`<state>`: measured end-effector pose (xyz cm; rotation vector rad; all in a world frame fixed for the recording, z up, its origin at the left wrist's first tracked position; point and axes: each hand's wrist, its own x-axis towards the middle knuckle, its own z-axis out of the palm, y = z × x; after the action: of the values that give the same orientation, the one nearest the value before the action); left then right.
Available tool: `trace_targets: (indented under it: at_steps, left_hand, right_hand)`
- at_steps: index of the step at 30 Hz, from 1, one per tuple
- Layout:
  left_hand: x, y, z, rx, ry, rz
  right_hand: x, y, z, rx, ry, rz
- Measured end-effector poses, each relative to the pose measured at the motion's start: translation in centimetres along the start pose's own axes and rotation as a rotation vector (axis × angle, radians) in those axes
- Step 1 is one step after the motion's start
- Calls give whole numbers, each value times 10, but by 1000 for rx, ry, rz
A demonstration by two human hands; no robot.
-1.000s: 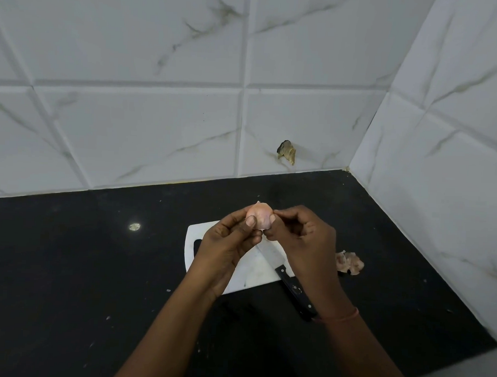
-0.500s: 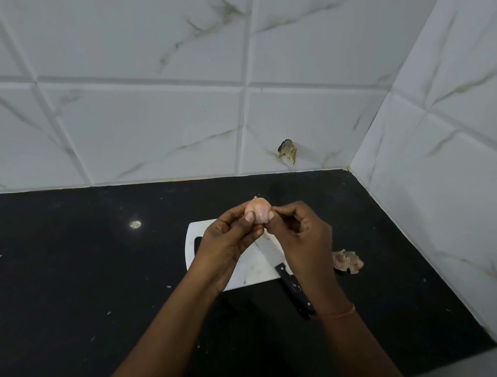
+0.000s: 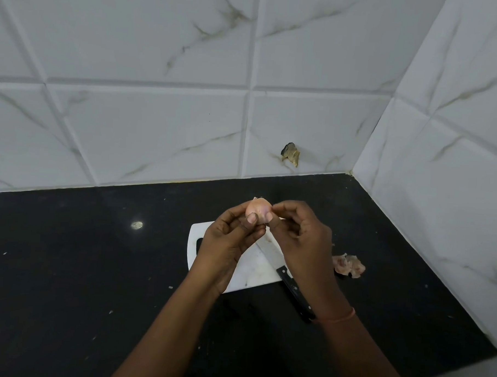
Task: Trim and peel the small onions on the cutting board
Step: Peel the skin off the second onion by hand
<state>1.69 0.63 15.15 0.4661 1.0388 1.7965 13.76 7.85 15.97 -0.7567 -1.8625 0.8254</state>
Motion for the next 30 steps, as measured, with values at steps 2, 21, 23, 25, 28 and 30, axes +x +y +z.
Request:
trace_targets:
  at_steps: [2,21,23,25,28,30]
  left_hand:
    - [0,0,-1,6,6,8]
    - [-1,-2,-9,184,-19,63]
    - [0,-2,-9,173,-30,50]
    - [0,0,-9,156,-33,40]
    - [0,1,-8,109,-35,19]
    - [-1,1,-8,68,-49,9]
  right_hand:
    - [-1,0,1,-43,-22,-17]
    - [11,-2,-4,-396,-288,-5]
    - [11,-1,-4,-395,-286,-18]
    - [11,-1,-5,-367,-277,-16]
    - [11,2,-7,-208,-222,46]
    - [12,6,-8,-92,-178,117]
